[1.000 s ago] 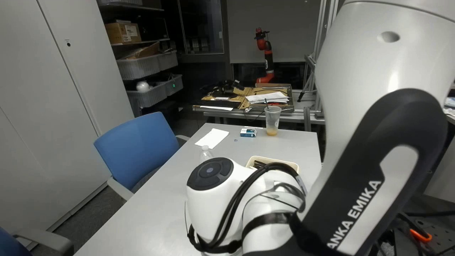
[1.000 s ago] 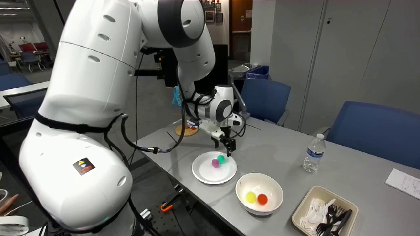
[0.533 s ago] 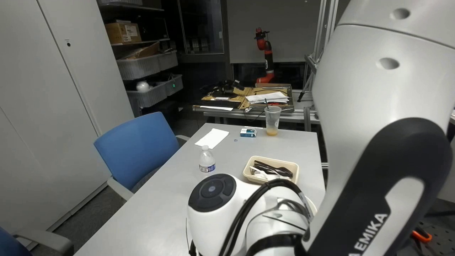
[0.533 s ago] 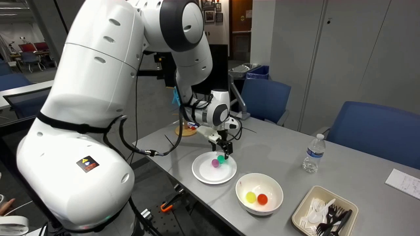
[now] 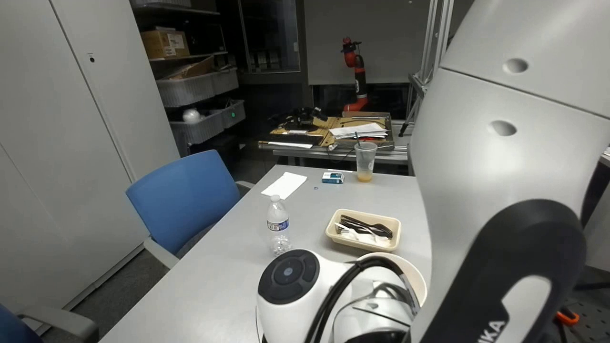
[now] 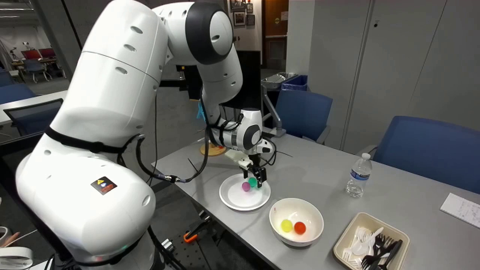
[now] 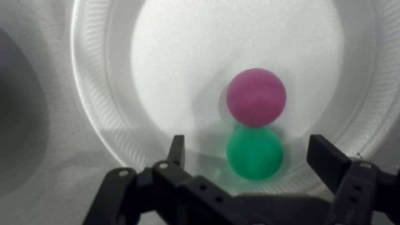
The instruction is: Move the balls from the plate to the bowl
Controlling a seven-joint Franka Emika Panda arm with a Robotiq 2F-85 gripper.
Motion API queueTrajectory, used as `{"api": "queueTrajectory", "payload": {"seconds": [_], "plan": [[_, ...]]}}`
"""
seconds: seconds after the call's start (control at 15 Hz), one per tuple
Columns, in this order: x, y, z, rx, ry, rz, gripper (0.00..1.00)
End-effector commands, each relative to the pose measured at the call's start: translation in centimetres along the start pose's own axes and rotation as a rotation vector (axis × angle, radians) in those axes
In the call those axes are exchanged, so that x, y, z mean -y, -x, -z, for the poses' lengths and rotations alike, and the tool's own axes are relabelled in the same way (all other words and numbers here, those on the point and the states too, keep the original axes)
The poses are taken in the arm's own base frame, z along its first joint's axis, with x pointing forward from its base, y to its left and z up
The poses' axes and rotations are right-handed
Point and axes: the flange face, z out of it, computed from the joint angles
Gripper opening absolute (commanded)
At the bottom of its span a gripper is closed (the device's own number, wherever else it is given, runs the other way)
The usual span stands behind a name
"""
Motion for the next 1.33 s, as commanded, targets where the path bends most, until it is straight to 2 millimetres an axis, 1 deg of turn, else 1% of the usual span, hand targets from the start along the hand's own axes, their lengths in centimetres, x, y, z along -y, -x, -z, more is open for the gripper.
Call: {"api": "queueTrajectory", "payload": {"seconds": [0.0, 0.07, 0.13, 0.47, 0.6, 0.87, 1.0, 1.27], "plan": [[0.5, -0.6, -1.0, -0.025, 0.011, -0.005, 0.81], [0.7, -0.6, -1.2, -0.024, 0.012, -0.004, 0.73], [0.7, -0.6, -1.4, -0.023, 0.014, -0.003, 0.71], [0.9, -0.8, -1.7, -0.026, 0.015, 0.000, 0.31], [1.0, -0.9, -1.6, -0.030, 0.014, 0.001, 0.18], [1.0, -0.5, -1.5, -0.026, 0.014, -0.004, 0.18], [0.5, 0.1, -0.8, -0.016, 0.011, -0.004, 0.18], [-0.8, 2.0, 0.3, 0.009, 0.000, 0.012, 0.18]]}}
